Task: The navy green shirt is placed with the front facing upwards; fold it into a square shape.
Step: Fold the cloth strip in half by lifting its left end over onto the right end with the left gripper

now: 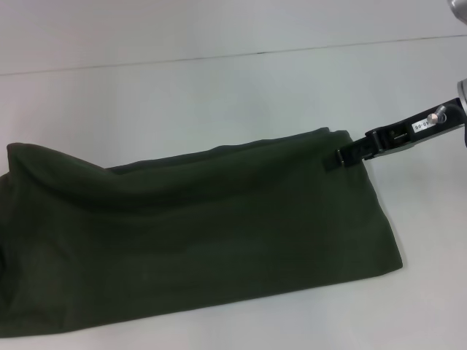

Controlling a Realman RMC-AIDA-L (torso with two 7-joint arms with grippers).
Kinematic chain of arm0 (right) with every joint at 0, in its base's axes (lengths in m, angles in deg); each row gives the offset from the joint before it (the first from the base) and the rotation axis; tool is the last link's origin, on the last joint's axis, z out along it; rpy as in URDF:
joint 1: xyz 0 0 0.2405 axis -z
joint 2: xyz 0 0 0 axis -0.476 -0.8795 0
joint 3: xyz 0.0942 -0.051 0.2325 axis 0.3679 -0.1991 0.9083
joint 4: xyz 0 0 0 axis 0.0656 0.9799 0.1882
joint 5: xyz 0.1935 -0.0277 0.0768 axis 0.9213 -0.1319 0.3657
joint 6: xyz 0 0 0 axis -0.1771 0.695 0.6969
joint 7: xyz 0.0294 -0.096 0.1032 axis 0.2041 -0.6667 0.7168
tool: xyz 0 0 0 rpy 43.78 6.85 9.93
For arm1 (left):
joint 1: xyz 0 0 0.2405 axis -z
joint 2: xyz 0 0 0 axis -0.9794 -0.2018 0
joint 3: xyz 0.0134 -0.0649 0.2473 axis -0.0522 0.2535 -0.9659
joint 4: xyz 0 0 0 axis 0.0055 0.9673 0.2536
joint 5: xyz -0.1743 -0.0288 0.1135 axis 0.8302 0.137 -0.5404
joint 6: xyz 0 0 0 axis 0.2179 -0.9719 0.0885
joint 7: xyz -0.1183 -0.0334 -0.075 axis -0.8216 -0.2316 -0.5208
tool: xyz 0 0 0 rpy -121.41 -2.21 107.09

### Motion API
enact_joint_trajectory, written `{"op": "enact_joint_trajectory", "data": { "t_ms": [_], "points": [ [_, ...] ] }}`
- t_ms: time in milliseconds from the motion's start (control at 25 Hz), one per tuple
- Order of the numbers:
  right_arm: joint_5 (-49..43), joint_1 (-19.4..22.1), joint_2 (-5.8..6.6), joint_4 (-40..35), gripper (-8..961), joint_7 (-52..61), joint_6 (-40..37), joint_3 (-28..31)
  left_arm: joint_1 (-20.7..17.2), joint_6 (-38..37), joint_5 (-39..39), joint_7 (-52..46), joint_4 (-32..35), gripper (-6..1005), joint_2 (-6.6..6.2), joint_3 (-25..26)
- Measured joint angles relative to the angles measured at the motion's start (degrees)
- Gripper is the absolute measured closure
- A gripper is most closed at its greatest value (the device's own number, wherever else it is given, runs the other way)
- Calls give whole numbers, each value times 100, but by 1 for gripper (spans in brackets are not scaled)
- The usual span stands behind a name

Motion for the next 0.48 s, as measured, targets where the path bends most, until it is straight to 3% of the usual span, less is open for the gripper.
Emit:
{"op": "enact_joint_trajectory", "data": {
  "t_ms": [200, 480],
  "points": [
    [-4, -16, 0, 18, 339, 0, 12, -25, 0, -129, 3, 125, 0, 962, -31, 172],
    [-6, -20, 14, 21, 347, 0, 11, -28, -32, -495, 23, 482, 1, 962, -230, 721]
  ]
}}
